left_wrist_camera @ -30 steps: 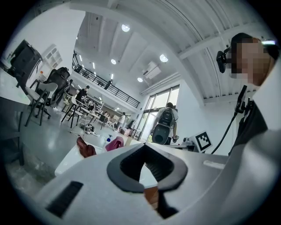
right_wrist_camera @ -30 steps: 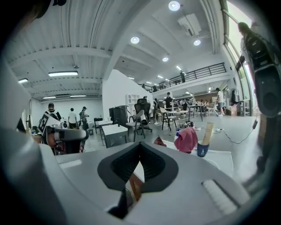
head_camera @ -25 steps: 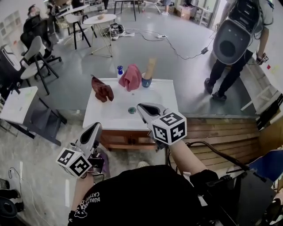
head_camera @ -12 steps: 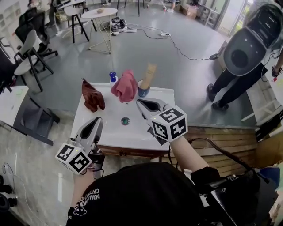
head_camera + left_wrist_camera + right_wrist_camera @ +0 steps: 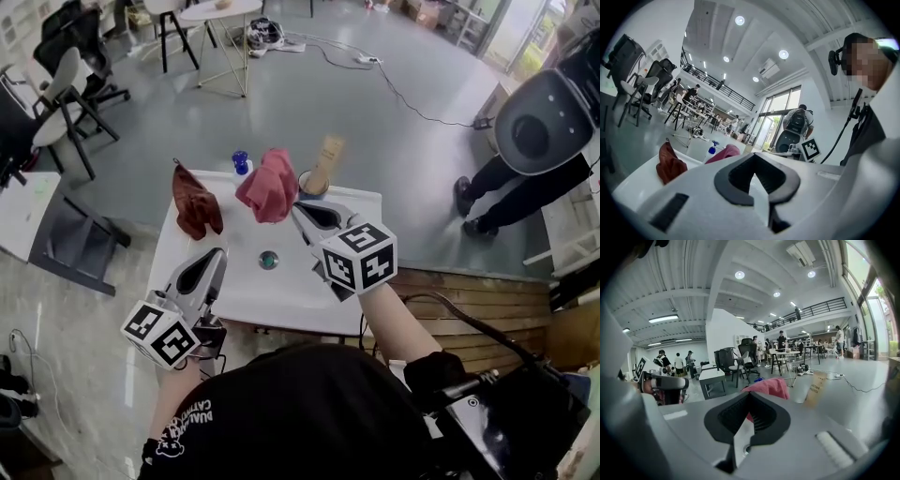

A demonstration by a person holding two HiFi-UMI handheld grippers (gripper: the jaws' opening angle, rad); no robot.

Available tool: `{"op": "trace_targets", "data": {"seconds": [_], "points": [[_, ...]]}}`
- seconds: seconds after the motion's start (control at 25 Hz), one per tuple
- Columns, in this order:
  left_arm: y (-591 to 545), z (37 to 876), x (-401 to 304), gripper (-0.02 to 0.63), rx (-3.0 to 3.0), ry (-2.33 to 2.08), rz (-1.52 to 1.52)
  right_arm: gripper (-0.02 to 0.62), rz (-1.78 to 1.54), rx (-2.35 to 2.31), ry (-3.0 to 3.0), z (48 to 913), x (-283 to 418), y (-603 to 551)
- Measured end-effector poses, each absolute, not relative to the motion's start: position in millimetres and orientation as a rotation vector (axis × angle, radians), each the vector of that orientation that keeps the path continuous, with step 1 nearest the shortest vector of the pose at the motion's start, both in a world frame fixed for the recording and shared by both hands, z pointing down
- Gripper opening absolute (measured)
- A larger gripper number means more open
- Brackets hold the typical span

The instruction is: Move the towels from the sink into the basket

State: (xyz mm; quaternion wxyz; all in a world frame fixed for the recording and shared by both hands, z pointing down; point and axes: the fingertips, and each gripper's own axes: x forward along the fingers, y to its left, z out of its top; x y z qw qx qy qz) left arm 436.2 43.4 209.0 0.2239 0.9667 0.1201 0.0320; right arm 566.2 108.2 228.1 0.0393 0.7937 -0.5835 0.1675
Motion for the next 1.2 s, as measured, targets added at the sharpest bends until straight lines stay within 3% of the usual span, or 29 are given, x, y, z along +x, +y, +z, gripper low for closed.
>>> {"op": "trace_targets", "data": {"seconds": [0.36, 0.48, 0.8, 0.96, 1.08, 1.2], "points": [[30, 228, 450, 0.003, 2.654, 0.274, 0.166, 0.003, 0.6, 2.425, -1.783, 264, 603, 81], [24, 232, 452, 0.003, 2.655, 0.243, 0.192, 0.057, 0.666, 2.416, -1.791, 278, 615, 75], [16, 241, 450, 0.003, 2.639, 0.164, 0.226, 0.11, 0.777, 2.343, -1.844, 307, 623, 59], [16, 246, 447, 0.003, 2.633, 0.147, 0.236, 0.088, 0.75, 2.369, -1.837, 308, 629, 53], [17, 250, 444, 0.003, 2.636, 0.139, 0.25, 0.018, 0.693, 2.388, -1.843, 300, 630, 53], [18, 252, 442, 0.003, 2.629, 0.13, 0.245, 0.018, 0.621, 2.386, -1.873, 285, 622, 55]]}}
